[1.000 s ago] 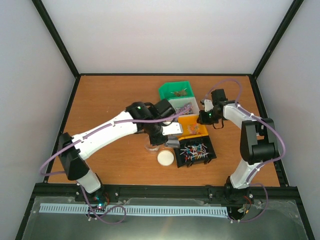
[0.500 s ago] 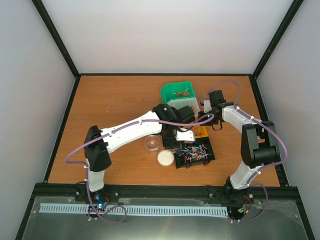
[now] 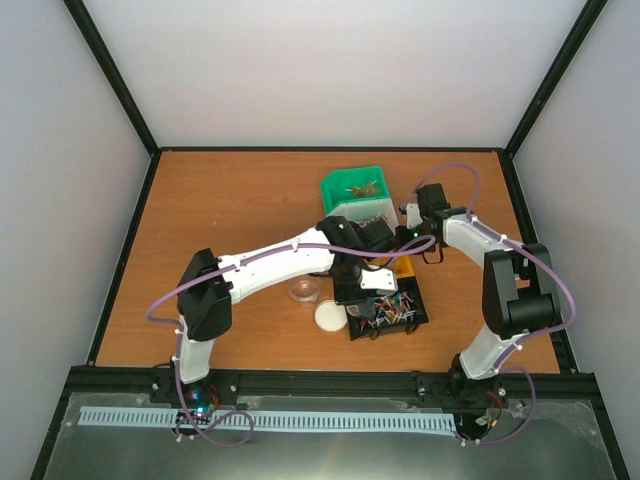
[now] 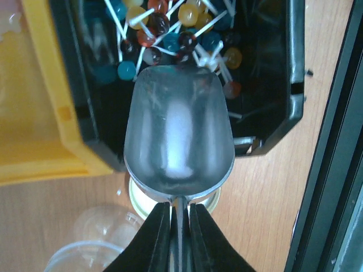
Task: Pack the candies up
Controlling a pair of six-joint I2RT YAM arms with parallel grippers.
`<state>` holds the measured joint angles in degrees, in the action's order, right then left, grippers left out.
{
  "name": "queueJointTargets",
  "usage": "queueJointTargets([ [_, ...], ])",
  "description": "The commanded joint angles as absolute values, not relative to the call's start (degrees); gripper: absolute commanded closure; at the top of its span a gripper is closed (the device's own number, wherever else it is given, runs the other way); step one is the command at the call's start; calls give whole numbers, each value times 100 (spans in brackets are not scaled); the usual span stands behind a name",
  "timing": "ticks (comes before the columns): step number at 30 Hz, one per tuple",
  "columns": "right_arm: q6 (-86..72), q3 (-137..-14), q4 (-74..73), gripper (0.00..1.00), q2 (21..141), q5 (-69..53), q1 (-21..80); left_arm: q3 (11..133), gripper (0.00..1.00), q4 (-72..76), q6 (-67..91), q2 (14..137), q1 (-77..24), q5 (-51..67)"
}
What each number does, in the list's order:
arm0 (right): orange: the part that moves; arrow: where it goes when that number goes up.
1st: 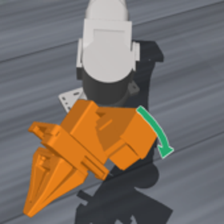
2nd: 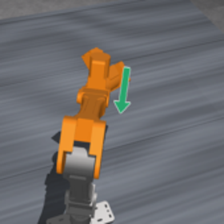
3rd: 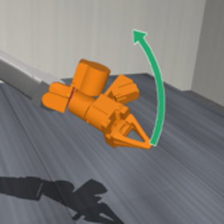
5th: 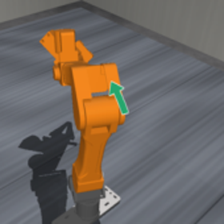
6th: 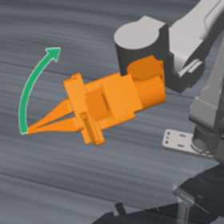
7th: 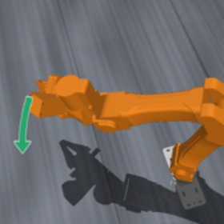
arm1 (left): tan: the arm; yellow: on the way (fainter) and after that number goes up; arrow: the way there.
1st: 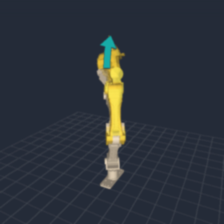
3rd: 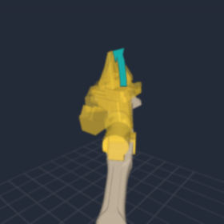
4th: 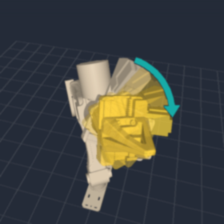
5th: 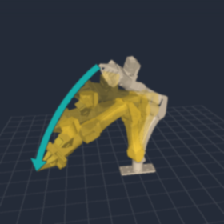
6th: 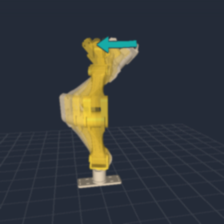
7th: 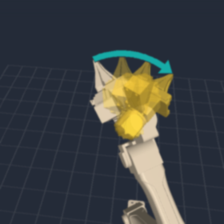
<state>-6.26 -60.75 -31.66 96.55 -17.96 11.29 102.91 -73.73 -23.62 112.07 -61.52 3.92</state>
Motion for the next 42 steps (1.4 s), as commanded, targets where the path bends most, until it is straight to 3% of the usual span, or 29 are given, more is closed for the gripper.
queueJointTargets([
  [1,-807,-6108,-2541,97,9281,-2229,1160,9718,99,-6787,-2389,11101,-6210,857],
  [16,-869,-6070,-2509,97,9363,-2128,1269,8634,99,-5040,-1943,11394,-6063,1436],
  [25,-883,-6070,-2508,97,9472,-2156,1316,7457,99,-2935,-1467,11288,-5591,2269],
  [42,-405,-5915,-2425,97,9452,-2366,1316,5421,99,148,-1356,10296,-5241,3238],
])
